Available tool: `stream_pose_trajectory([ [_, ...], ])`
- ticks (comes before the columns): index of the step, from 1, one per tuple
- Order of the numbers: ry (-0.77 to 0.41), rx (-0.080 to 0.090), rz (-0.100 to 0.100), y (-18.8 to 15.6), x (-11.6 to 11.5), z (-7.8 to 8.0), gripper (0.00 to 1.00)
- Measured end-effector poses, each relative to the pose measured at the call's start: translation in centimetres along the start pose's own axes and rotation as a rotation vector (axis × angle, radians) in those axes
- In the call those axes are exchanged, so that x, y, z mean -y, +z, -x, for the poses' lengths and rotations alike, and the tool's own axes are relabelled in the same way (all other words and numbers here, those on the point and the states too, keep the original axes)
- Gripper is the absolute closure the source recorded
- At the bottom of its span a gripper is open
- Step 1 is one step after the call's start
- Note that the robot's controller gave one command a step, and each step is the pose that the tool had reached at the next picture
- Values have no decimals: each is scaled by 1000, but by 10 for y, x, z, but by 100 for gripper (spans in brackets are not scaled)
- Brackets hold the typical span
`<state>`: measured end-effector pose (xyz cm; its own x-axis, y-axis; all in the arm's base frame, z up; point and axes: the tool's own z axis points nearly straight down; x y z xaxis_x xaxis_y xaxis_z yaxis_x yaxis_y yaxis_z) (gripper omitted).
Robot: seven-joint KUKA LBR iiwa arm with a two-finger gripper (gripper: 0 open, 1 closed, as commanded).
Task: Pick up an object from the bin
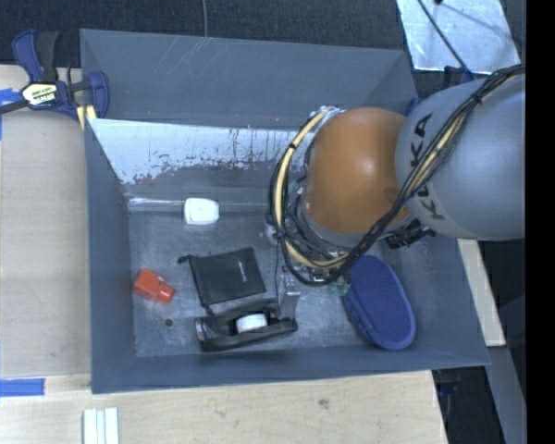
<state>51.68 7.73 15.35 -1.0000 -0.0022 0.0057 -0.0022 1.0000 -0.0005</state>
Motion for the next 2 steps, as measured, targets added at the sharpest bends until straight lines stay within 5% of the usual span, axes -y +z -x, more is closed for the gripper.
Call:
stream_pose_trajectory([
  [1,80,8,3,86,-45,31,0],
  [2,84,13,3,82,-43,32,100],
])
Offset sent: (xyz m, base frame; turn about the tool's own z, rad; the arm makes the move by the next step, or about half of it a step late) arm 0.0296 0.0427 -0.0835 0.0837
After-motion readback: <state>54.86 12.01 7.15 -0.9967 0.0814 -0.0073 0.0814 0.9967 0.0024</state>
